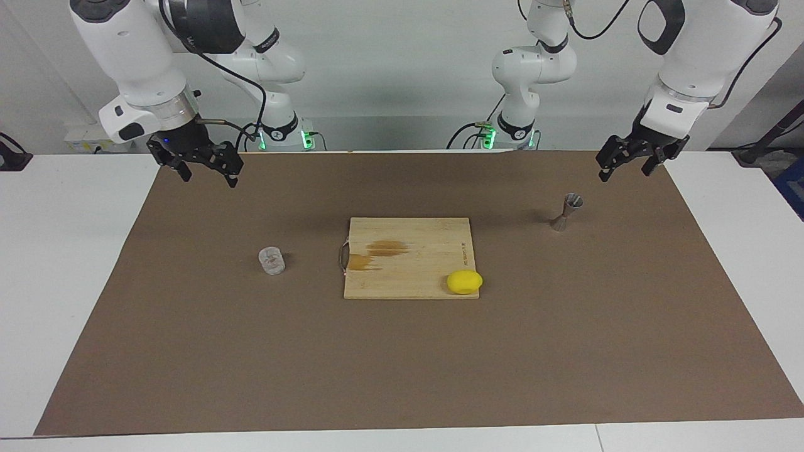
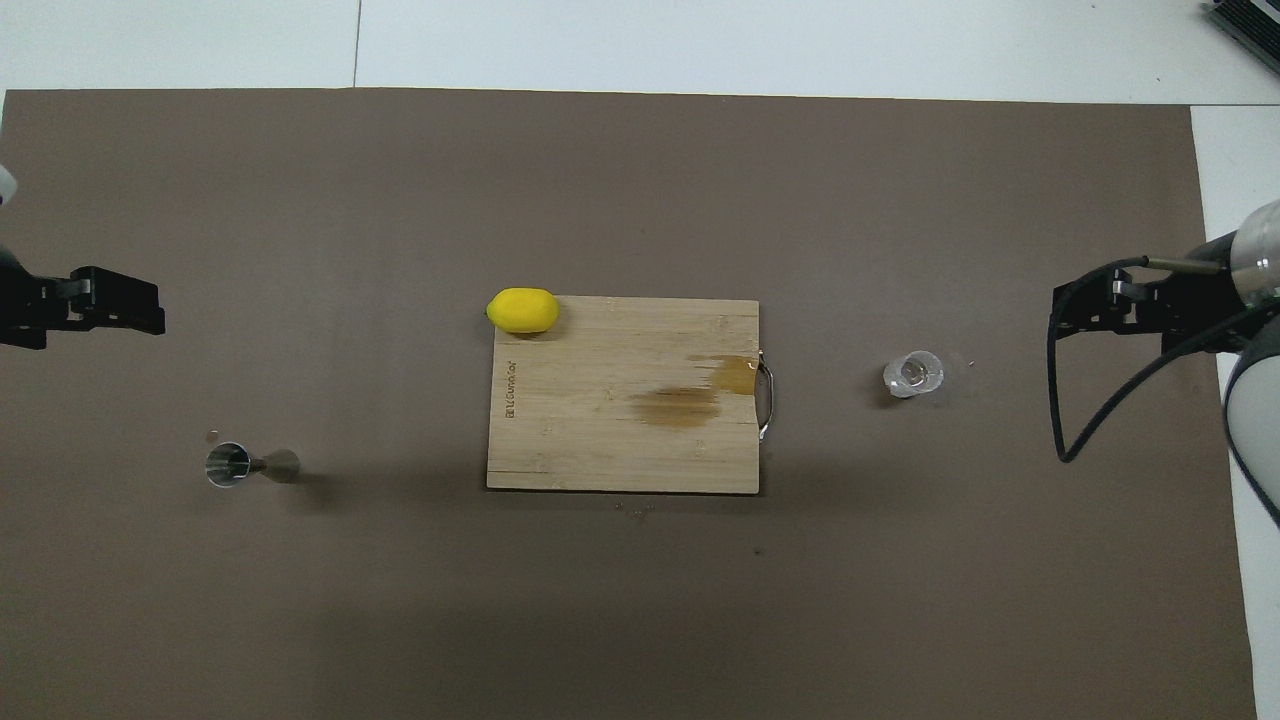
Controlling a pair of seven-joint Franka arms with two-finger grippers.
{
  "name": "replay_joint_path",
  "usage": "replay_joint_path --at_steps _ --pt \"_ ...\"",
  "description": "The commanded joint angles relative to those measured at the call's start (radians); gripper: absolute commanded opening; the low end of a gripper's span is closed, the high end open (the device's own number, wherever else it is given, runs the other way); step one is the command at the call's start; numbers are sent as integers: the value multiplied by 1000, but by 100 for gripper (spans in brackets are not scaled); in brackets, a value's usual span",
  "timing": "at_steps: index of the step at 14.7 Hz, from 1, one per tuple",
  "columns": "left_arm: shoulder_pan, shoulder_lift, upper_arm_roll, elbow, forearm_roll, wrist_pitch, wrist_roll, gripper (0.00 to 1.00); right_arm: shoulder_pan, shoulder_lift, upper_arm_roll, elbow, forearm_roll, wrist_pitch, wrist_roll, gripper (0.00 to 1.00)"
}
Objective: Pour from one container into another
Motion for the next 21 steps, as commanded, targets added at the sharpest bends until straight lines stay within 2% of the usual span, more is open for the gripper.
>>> replay_joint_path --at_steps 1,7,14,18,21 --pt "-6 -14 5 -6 -6 -6 -1 100 -11 -19 7 -22 -1 13 -13 100" --pt "-3 -22 3 -35 -21 37 55 100 -11 -19 7 -22 0 13 -13 99" --pt "247 -42 17 -176 -364 57 695 100 -11 -19 7 -22 -1 13 -13 100" --pt "385 20 17 -229 -512 51 1113 100 -11 -19 7 -22 -1 13 -13 100" --pt "480 59 17 -262 -604 42 1345 100 -11 -20 7 -22 -1 13 -13 100"
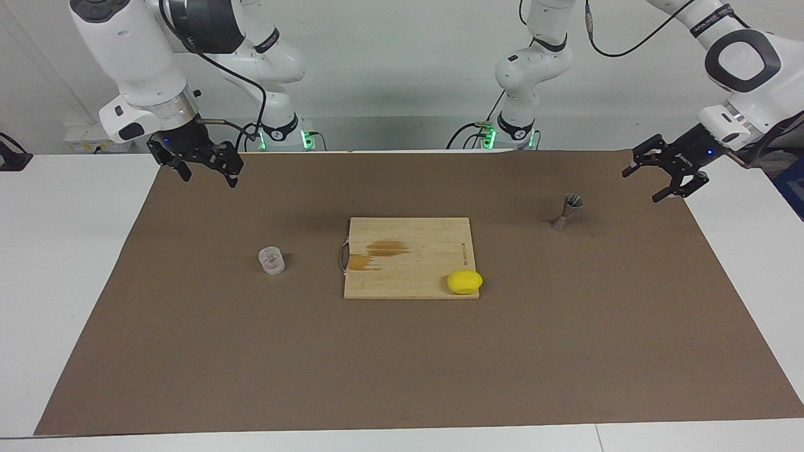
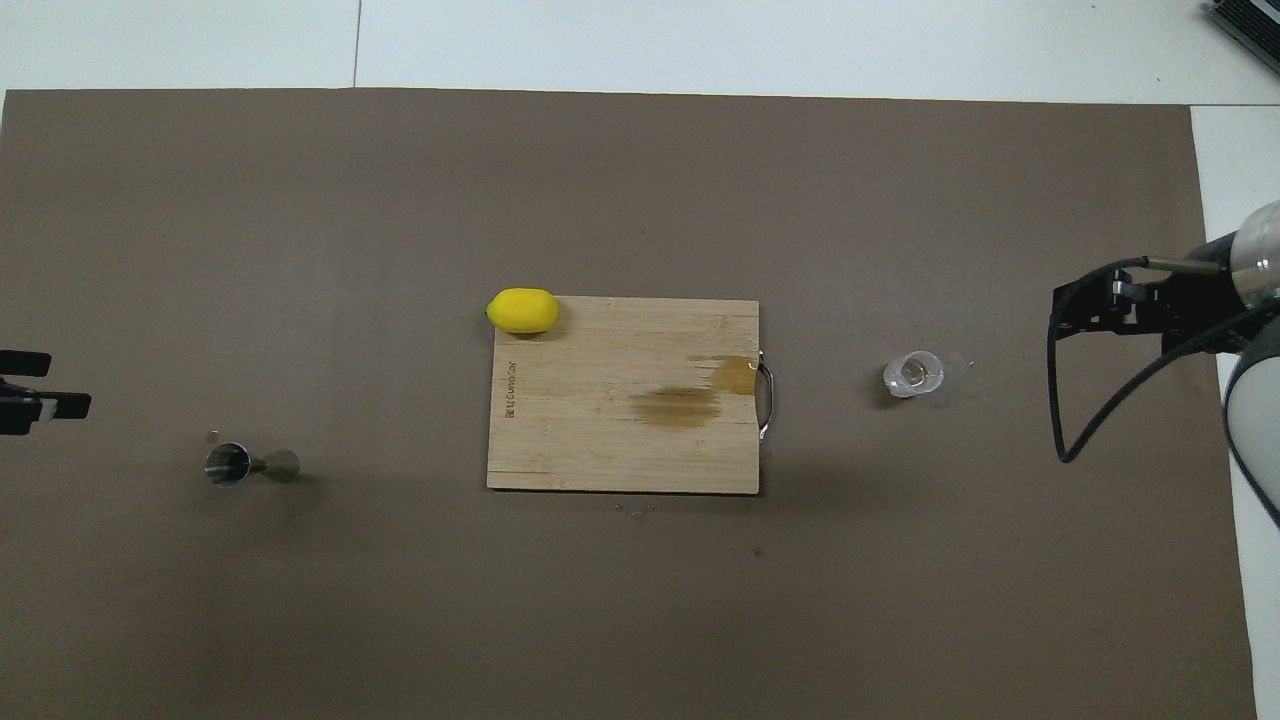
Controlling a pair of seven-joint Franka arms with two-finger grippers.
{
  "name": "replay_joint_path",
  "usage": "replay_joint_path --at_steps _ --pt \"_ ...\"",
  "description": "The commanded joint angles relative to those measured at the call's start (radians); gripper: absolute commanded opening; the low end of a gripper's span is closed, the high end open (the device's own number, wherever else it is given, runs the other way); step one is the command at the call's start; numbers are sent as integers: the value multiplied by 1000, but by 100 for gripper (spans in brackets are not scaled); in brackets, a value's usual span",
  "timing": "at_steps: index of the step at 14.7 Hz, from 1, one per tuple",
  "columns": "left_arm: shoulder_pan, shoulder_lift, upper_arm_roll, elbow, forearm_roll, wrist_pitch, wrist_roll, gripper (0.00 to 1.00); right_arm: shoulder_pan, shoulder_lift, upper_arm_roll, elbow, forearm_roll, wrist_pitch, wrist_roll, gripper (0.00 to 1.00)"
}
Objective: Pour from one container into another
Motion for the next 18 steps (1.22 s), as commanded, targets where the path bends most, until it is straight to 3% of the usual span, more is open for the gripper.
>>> replay_joint_path --at_steps 1,2,8,12,14,18 --pt "79 18 -12 -47 -86 -6 215 100 -11 -19 7 -22 -1 13 -13 100" --pt "109 29 -12 -63 -119 -53 287 100 -11 -19 7 -22 -1 13 -13 100" --pt "227 256 -14 -69 -316 -262 811 100 -11 -19 7 -22 -1 13 -13 99" --pt "227 279 -17 -158 -362 -279 970 100 -11 -19 7 -22 -1 13 -13 100" --pt "215 364 -17 -163 -437 -348 1118 100 -11 -19 7 -22 -1 13 -13 100" --pt "212 377 -20 -163 -458 -392 1298 100 -11 -19 7 -22 -1 13 -13 100"
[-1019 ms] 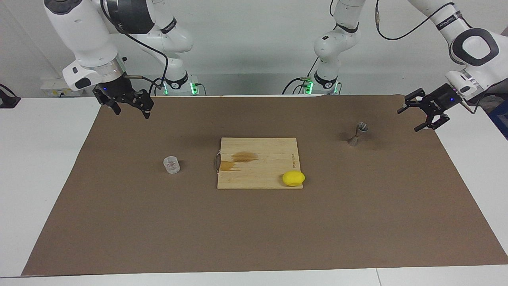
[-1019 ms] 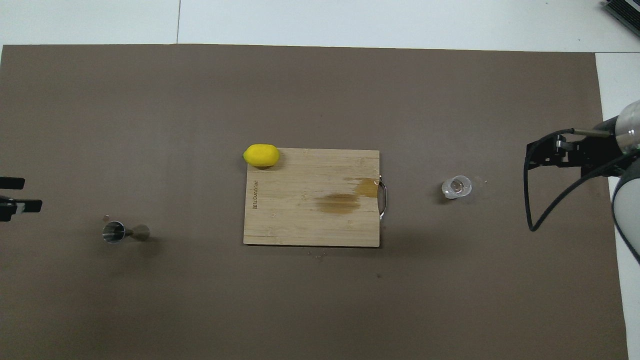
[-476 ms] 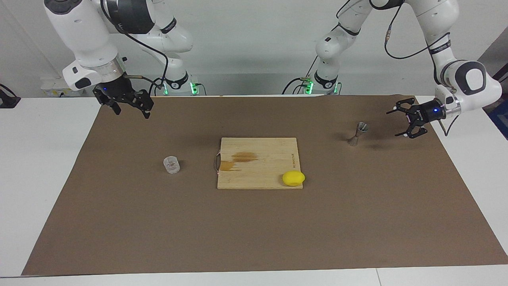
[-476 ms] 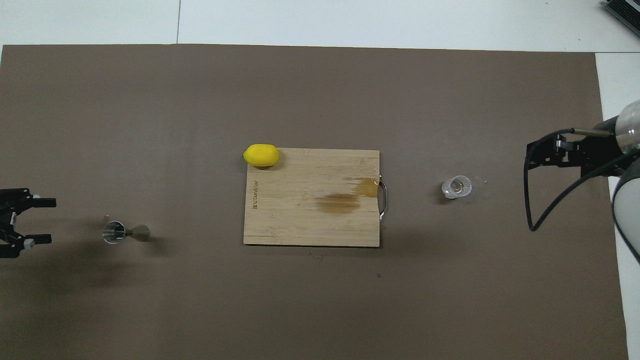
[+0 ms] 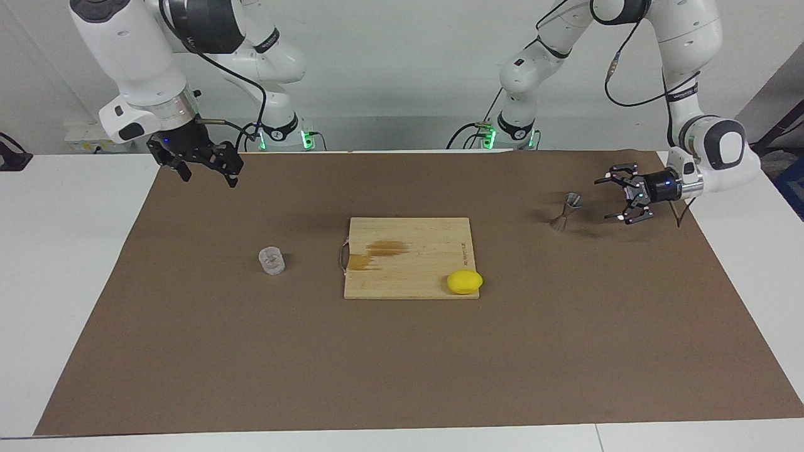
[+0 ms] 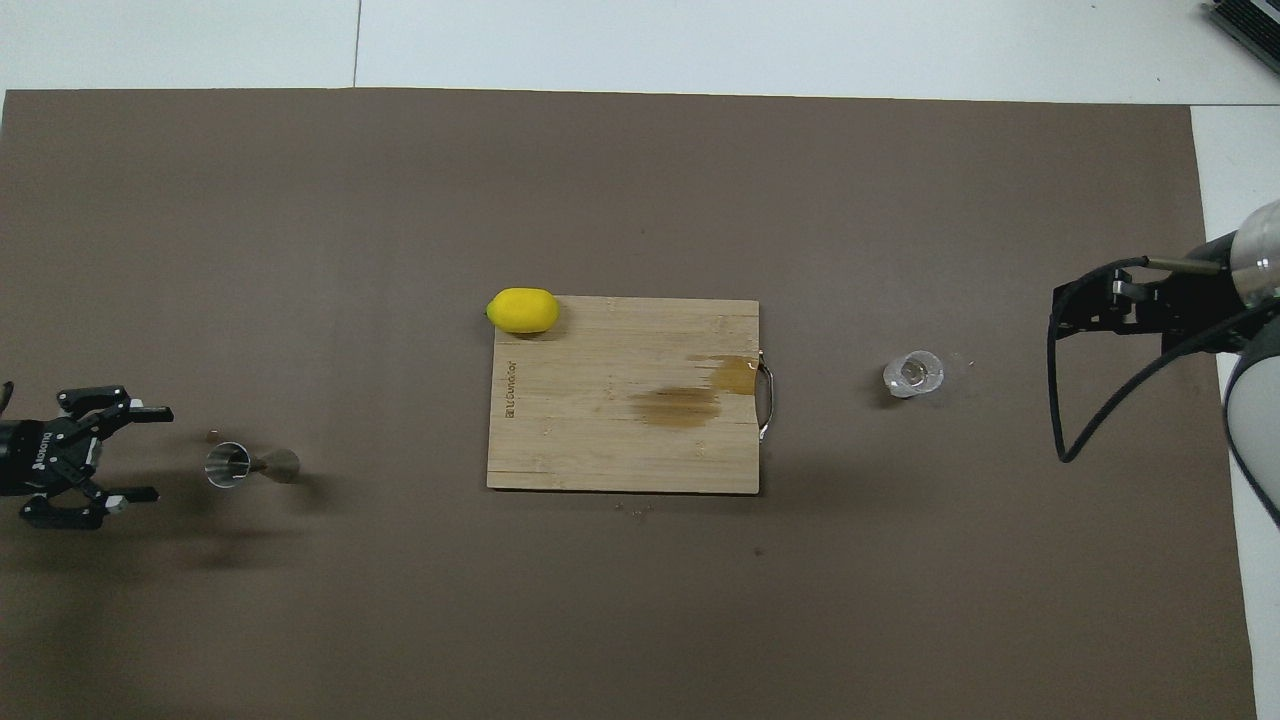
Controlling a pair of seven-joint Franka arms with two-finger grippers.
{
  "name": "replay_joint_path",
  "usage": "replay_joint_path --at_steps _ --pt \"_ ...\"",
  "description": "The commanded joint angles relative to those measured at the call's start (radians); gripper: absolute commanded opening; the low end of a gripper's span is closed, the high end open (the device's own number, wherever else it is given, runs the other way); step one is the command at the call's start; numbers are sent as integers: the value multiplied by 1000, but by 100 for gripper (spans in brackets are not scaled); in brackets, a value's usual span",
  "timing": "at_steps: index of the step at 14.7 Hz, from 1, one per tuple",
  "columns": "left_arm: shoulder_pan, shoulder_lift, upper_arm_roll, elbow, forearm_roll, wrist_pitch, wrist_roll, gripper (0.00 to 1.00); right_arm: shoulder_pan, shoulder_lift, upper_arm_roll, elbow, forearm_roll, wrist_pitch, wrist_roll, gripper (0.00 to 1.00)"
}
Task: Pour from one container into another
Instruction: 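Reach the left gripper to the small dark cup and grasp it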
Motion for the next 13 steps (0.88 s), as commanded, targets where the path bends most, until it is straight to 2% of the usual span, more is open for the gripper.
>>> replay_joint_path --at_steps 1,3,13 --pt "-2 0 3 3 -44 -40 109 100 -11 -19 7 -22 -1 13 -13 100" --pt "-21 -2 3 -15 -48 -32 189 100 -11 -19 7 -22 -1 13 -13 100" --pt "-37 -19 3 -95 -56 17 199 100 -11 -19 7 -22 -1 13 -13 100"
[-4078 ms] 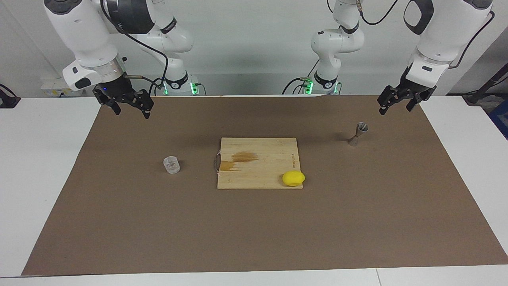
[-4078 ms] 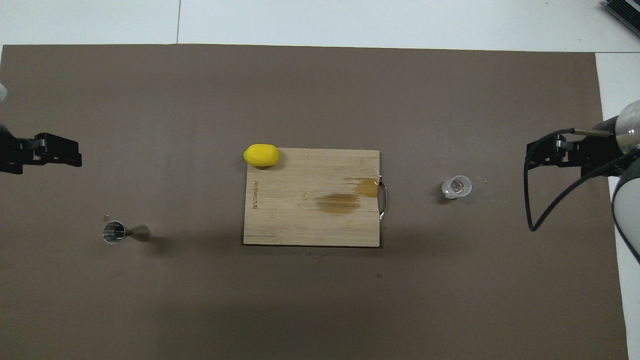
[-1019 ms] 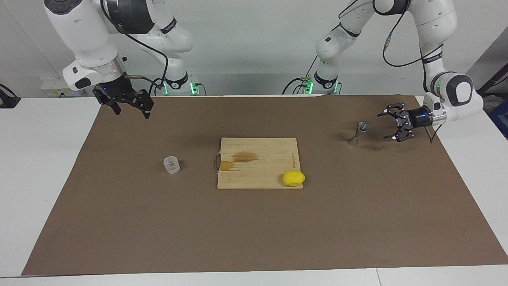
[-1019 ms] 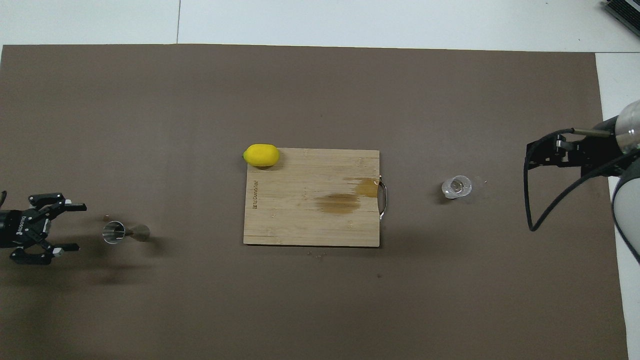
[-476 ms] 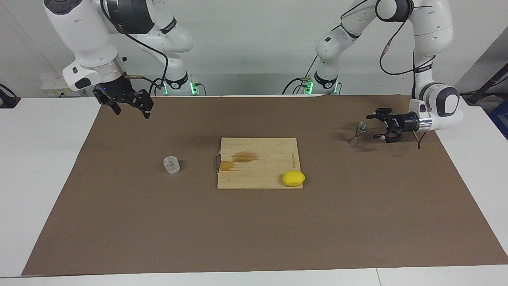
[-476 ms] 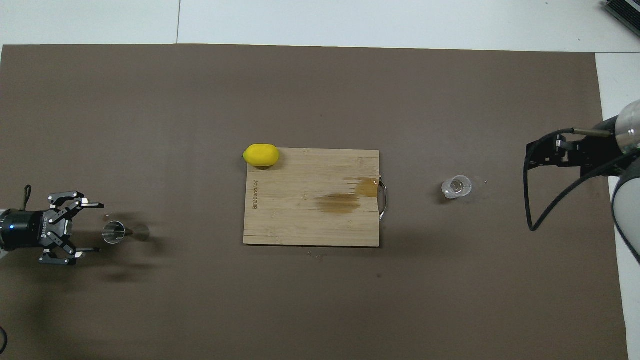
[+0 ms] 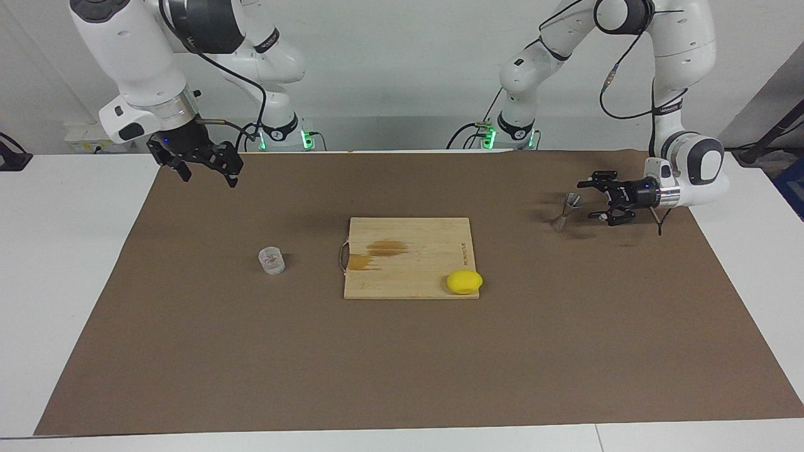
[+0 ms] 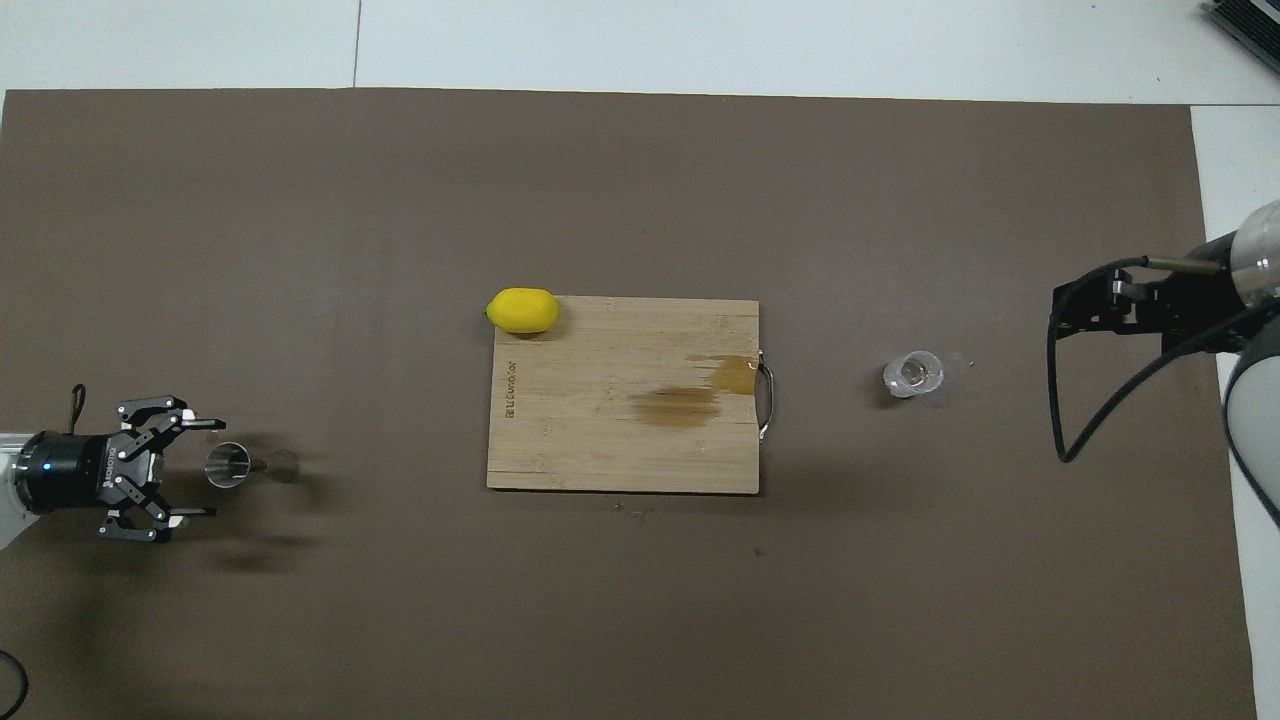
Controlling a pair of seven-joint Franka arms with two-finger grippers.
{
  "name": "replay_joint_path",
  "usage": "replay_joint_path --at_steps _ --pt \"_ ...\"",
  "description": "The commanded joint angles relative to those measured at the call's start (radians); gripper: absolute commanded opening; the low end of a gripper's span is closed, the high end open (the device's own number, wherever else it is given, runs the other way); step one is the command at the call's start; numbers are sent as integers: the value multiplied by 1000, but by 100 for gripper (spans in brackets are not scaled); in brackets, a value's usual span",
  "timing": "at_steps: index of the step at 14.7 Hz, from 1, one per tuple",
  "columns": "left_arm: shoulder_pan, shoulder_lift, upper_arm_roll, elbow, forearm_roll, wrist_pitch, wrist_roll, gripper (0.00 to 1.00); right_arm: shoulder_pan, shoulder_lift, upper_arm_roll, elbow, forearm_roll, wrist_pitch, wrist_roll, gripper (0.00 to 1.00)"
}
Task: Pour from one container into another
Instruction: 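Reach the left gripper to the small dark cup and grasp it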
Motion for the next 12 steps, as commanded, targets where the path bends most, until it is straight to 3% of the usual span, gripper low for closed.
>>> replay_joint_path --at_steps 1,6,12 --pt "-27 -24 11 -38 -20 25 20 100 -11 -19 7 -22 -1 13 -13 100" --pt "-42 -25 9 -41 -20 25 20 94 -11 -19 7 -22 -1 13 -13 100" --pt "-46 -25 12 -39 -20 28 20 52 -11 -19 7 -22 -1 13 -13 100"
